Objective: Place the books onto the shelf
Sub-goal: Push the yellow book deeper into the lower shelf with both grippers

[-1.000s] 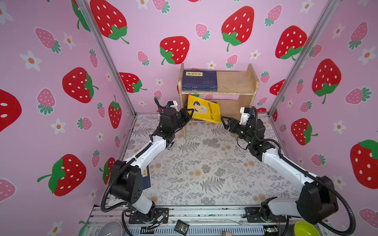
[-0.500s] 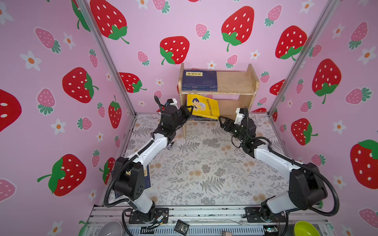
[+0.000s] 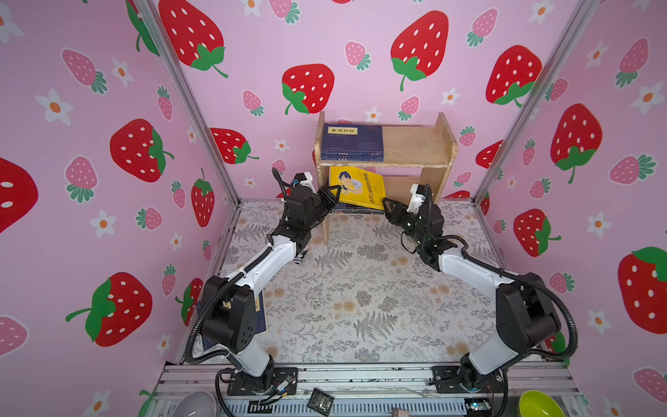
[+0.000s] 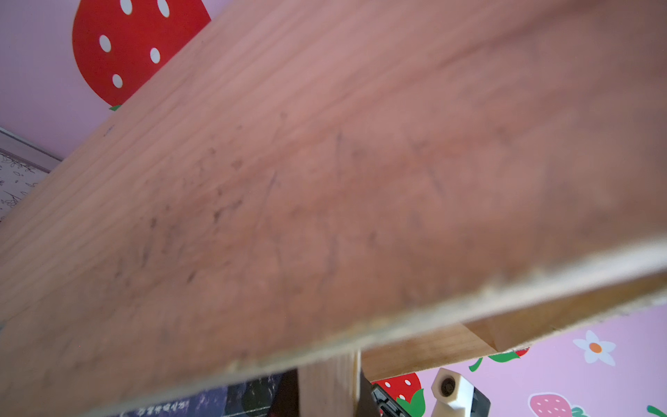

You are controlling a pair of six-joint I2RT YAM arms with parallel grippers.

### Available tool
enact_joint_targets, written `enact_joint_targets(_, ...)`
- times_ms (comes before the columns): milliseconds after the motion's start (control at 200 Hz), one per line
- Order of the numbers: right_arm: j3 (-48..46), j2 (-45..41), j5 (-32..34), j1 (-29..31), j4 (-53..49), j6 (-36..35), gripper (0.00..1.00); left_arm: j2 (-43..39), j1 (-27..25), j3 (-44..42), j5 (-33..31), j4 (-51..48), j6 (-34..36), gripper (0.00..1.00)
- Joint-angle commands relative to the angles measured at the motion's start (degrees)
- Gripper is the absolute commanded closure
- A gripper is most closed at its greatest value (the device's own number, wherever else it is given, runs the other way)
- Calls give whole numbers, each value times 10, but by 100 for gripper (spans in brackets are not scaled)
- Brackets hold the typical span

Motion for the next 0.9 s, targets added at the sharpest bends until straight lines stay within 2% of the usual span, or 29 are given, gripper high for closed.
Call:
enact_joint_targets(0, 14, 17, -5, 3, 23, 16, 60, 4, 2, 22, -6, 66, 21, 100)
enact_joint_targets(530, 25, 57, -16, 7, 39, 29, 67, 19, 17, 5, 6, 79, 3, 100)
enact_joint_targets(765, 34, 66, -22, 9, 46, 25, 69, 29, 21, 31, 31, 33, 8, 100)
enact_joint_targets(895, 40, 66, -24, 9, 44, 15, 62, 38, 28, 34, 53, 33, -8, 100)
